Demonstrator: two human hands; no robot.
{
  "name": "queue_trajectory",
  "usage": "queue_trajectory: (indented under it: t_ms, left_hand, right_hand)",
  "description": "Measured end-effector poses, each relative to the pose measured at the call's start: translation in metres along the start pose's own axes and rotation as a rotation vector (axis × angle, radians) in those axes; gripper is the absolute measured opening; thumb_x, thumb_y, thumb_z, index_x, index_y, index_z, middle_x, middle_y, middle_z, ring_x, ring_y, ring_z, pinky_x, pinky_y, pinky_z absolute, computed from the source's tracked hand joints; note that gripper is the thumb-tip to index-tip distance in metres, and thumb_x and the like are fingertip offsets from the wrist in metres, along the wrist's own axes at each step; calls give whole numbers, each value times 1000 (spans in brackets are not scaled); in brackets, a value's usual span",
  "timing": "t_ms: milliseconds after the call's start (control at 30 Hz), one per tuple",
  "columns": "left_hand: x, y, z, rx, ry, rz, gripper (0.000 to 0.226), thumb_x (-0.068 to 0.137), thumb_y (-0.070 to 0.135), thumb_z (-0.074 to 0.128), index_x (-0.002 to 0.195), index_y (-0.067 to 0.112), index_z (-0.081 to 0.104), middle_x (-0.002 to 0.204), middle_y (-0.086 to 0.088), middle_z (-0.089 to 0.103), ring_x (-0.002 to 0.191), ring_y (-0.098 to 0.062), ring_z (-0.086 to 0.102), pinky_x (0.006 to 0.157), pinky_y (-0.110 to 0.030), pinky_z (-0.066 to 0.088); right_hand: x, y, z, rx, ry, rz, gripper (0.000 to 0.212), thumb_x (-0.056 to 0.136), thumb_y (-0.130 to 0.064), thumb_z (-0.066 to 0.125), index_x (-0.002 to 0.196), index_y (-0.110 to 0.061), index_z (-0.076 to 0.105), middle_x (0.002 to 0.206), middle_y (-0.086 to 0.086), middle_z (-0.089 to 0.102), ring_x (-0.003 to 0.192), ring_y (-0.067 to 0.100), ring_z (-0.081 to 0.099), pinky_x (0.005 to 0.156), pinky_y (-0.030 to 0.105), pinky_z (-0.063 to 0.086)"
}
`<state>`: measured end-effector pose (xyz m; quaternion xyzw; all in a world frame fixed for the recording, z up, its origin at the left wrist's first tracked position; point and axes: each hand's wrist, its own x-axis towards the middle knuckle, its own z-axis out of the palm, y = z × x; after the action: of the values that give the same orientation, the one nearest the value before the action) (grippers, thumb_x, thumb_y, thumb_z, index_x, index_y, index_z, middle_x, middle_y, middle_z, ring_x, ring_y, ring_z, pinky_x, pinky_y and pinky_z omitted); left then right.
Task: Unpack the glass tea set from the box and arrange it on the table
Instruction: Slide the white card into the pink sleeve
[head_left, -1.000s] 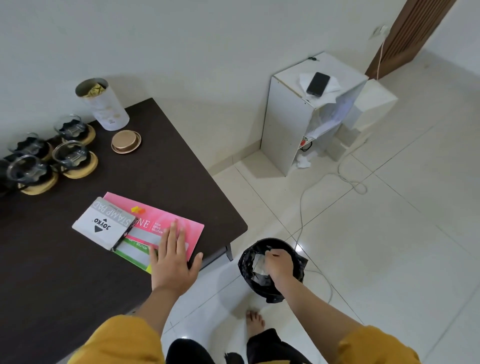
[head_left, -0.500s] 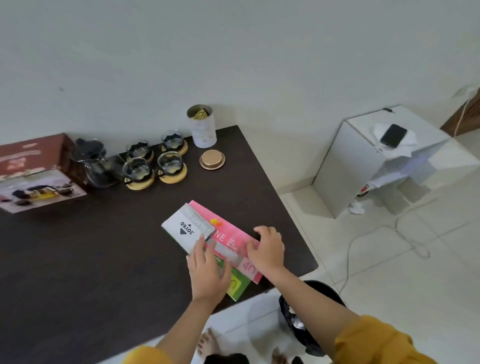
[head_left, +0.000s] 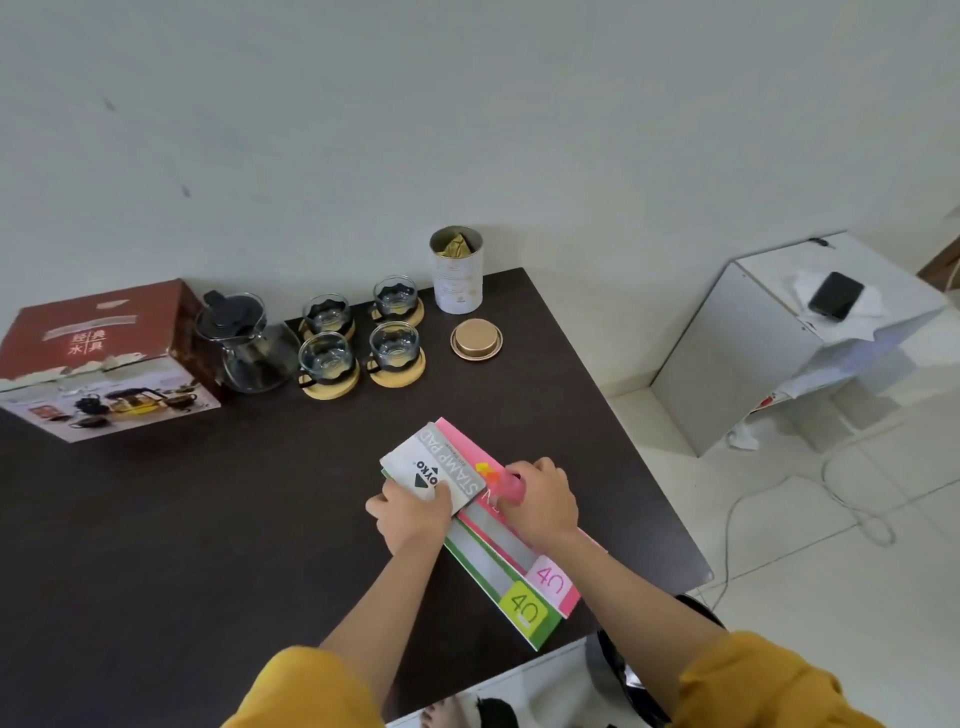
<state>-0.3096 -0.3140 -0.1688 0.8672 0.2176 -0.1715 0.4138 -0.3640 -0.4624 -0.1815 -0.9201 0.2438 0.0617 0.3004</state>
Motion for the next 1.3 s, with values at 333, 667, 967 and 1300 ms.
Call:
queue_trajectory:
  t_ms: [333, 667, 967, 1300]
  left_hand:
    - [12, -4, -8, -7, -64, 90, 69, 77, 38, 70, 133, 12, 40, 128, -6, 35, 99, -26, 58, 81, -40, 52]
    - [3, -1, -4, -31, -114, -14, 72, 76, 30, 72, 133, 12, 33, 129, -11, 34, 109, -31, 52, 87, -45, 50]
    - [-5, -2, -5, -81, -122, -88, 75, 74, 30, 73, 131, 9, 29, 129, -14, 35, 109, -33, 51, 87, -45, 50]
    - [0, 0, -6, 5, -130, 5, 70, 76, 32, 71, 132, 14, 33, 127, -9, 37, 109, -31, 52, 89, -48, 50]
  right_hand:
    - [2, -7, 18, 117, -32, -46, 9, 90, -24, 58, 96, -23, 64, 96, -4, 56, 79, 12, 58, 64, 25, 46]
    - [17, -6, 12, 193, -107, -42, 13, 82, -11, 65, 84, -24, 65, 89, -6, 64, 81, 9, 61, 71, 29, 51]
    - [19, -3, 4, 256, -181, -33, 17, 83, -6, 65, 88, -21, 69, 85, -5, 66, 81, 10, 64, 73, 28, 53]
    - [11, 0, 4, 345, -194, 57, 12, 86, -12, 67, 92, -21, 69, 89, -5, 69, 87, 10, 66, 81, 34, 57]
